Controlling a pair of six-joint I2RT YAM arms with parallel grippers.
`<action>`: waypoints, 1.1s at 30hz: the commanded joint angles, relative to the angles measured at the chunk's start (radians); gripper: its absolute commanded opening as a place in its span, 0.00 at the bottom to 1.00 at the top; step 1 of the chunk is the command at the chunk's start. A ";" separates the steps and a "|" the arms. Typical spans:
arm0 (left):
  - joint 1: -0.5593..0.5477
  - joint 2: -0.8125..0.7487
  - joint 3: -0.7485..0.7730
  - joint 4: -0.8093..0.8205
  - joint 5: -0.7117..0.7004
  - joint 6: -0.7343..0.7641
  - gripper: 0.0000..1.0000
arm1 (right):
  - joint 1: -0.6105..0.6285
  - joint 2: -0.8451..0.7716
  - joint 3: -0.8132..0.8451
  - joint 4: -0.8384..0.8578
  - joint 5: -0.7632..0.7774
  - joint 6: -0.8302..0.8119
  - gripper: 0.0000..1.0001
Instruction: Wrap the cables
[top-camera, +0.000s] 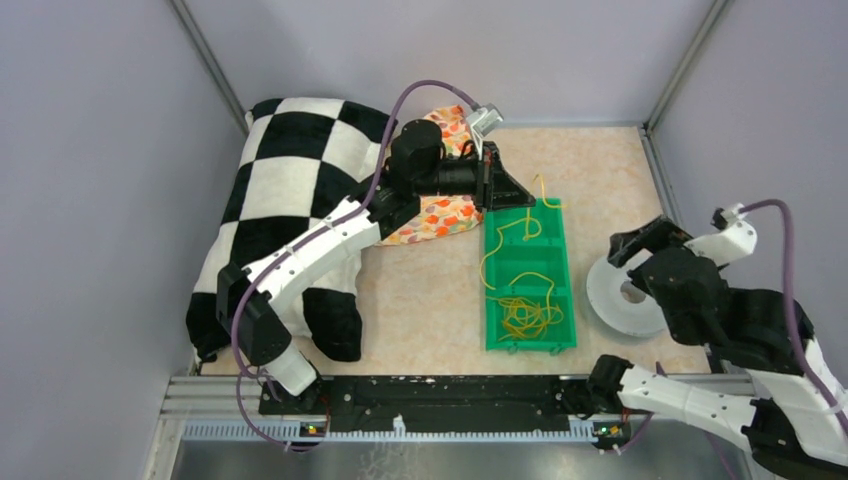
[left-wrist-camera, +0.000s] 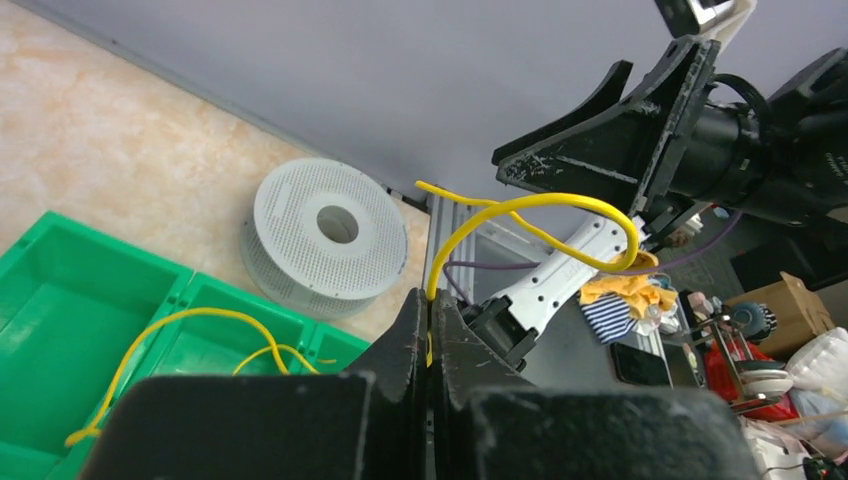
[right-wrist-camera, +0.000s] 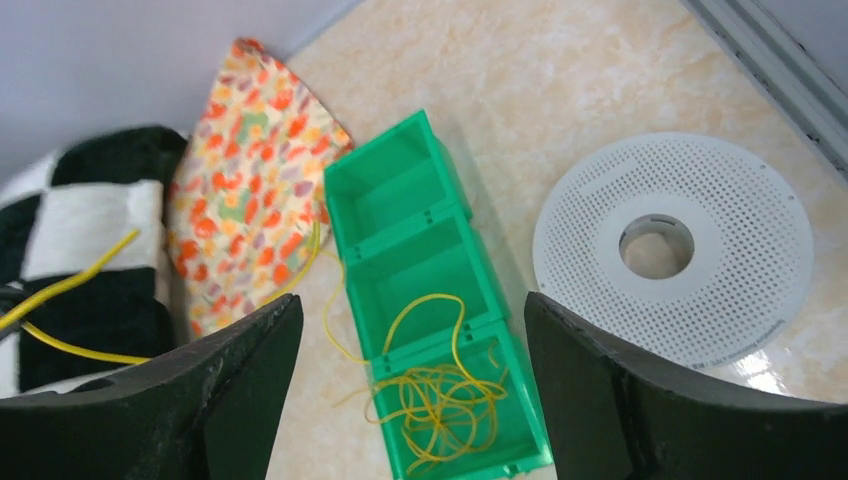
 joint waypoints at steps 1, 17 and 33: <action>0.002 -0.013 0.038 -0.068 -0.043 0.070 0.00 | -0.007 0.129 -0.034 0.068 -0.076 -0.103 0.83; 0.002 -0.141 -0.106 -0.197 -0.164 0.133 0.00 | -0.653 0.213 -0.272 0.533 -0.886 -0.473 0.92; 0.000 -0.155 -0.223 -0.078 -0.090 0.134 0.00 | -1.049 0.275 -0.386 0.428 -0.757 -0.585 0.88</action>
